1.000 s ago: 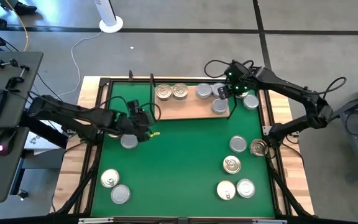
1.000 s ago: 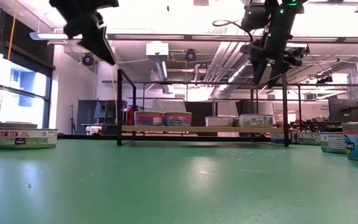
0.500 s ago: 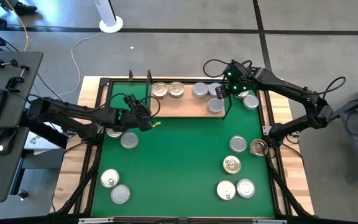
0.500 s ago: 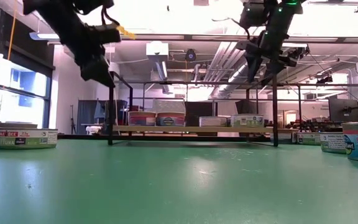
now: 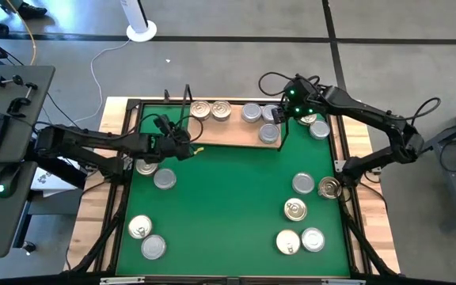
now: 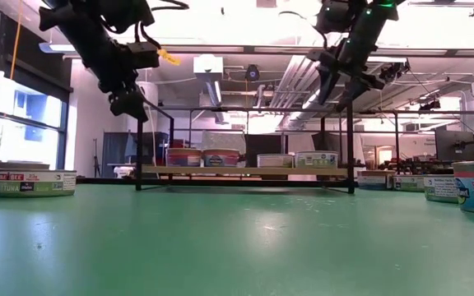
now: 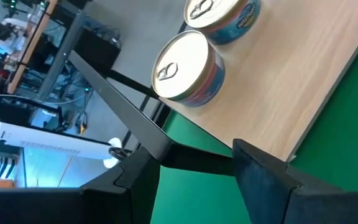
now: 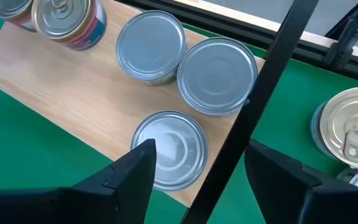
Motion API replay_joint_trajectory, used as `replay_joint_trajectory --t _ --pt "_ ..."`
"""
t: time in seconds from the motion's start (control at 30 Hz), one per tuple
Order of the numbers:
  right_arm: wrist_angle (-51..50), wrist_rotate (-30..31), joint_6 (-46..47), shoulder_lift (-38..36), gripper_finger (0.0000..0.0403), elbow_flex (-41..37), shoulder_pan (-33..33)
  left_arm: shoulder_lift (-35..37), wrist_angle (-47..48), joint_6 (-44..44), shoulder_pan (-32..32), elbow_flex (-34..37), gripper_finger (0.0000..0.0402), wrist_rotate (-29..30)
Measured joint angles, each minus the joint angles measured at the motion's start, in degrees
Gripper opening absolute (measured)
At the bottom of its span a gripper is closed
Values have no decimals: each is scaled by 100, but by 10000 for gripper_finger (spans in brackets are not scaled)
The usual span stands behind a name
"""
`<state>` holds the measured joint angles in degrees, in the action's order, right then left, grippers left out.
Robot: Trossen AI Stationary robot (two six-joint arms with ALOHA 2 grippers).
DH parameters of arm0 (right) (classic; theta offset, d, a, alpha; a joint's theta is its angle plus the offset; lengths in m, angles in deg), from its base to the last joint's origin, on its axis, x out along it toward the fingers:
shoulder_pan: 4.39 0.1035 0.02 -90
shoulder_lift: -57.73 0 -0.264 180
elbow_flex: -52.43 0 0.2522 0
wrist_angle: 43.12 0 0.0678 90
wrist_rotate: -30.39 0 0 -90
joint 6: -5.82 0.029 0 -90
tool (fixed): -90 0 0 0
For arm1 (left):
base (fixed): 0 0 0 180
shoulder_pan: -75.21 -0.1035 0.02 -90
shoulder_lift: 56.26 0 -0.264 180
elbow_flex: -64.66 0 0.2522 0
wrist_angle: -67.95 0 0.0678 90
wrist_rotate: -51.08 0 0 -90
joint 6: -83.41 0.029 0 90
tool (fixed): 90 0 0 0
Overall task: Stack canned seafood by type on shelf
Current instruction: Adjust the shelf, then put the blue/pink tuna can on the shelf and align with the other blue/pink tuna can
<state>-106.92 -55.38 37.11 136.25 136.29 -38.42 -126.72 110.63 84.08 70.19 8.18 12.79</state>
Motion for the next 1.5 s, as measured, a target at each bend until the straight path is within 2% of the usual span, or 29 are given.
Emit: replay_joint_trajectory --t 0.33,0.5,0.67,0.8,0.97,1.1,1.27,1.4,1.5 --pt "176 11 -436 56 233 0 113 56 130 -175 106 0 186 71" --pt "84 -26 -518 -461 233 2 125 225 355 -601 419 0 186 66" --pt "-144 362 -618 -1049 233 2 241 435 431 -985 749 0 186 152" --pt "-1106 1050 -506 -1518 233 2 621 626 396 -1253 1099 -2 186 170" --pt "-3032 2050 445 -1758 233 4 1233 830 202 -1456 1678 -2 186 168" --pt "-3426 2064 972 -1671 230 -306 1505 903 -267 -1452 2054 -4 186 177" --pt "-3299 2296 1025 -1448 180 -1345 1408 881 -782 -1332 2435 -7 186 199" --pt "-2761 2341 1040 -1436 104 -2410 1253 881 -831 -1302 2675 -7 186 201" --pt "-1908 2497 1011 -1441 42 -3040 1060 881 -828 -1299 2770 -7 186 204"
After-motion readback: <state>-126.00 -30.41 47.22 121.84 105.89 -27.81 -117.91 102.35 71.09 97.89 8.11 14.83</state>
